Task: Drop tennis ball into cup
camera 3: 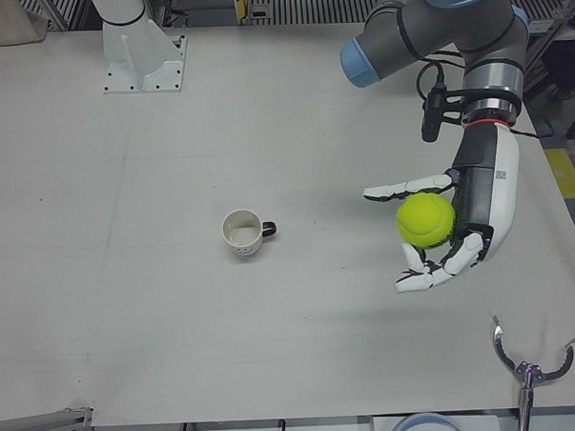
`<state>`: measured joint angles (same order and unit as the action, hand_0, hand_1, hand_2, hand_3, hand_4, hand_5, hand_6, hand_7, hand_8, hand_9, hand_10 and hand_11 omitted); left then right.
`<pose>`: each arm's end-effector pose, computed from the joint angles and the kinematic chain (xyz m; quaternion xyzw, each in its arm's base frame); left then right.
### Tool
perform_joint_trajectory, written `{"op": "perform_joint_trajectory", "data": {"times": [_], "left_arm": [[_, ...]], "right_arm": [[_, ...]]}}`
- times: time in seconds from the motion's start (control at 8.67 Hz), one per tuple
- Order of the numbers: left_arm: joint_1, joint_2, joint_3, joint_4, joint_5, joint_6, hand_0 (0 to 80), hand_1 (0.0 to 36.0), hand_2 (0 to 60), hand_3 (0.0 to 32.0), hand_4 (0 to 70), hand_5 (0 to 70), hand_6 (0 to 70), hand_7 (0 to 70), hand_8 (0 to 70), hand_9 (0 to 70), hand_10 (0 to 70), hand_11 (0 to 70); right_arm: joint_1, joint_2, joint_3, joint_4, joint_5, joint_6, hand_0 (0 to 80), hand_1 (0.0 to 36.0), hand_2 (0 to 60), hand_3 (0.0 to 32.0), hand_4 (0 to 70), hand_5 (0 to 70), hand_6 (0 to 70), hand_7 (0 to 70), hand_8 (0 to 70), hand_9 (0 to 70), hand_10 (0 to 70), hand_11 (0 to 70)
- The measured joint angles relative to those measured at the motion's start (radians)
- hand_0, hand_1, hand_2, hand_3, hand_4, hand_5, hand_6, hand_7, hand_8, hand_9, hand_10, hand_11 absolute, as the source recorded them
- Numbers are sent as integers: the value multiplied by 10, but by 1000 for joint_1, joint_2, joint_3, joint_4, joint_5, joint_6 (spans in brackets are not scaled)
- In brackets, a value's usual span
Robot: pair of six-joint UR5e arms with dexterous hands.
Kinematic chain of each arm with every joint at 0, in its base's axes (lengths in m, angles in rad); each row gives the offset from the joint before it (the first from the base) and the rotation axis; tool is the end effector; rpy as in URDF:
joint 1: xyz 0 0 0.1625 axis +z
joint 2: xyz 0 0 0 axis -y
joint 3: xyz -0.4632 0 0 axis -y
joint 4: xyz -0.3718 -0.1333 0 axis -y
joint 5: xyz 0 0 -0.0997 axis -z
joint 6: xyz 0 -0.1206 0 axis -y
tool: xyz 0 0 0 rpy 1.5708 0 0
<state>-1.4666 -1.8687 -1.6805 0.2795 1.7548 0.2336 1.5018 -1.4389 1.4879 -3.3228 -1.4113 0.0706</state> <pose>-0.0474 -0.6159 0.5416 -0.0122 0.7501 -0.6366 0.1785 0.1151 -0.5464 0.7180 -0.0140 0.6593 -0.7498 0.0531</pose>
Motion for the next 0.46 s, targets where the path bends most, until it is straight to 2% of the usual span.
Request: {"op": "perform_joint_trajectory", "data": {"times": [0.23, 0.35, 0.46], "left_arm": [[21, -3, -38, 0, 17, 2, 781, 259, 0, 0, 348, 145, 400, 700, 424, 656, 211, 326], [56, -3, -72, -1, 36, 4, 638, 235, 31, 0, 346, 146, 457, 700, 424, 641, 202, 309], [101, -1, -94, -8, 52, 7, 609, 214, 58, 0, 343, 158, 551, 700, 437, 632, 199, 304]], "right_arm": [[0, 0, 0, 0, 0, 0, 0, 0, 0, 0, 0, 0, 0, 0, 0, 0, 0, 0], [0, 0, 0, 0, 0, 0, 0, 0, 0, 0, 0, 0, 0, 0, 0, 0, 0, 0], [0, 0, 0, -1, 0, 0, 0, 0, 0, 0, 0, 0, 0, 0, 0, 0, 0, 0]]}}
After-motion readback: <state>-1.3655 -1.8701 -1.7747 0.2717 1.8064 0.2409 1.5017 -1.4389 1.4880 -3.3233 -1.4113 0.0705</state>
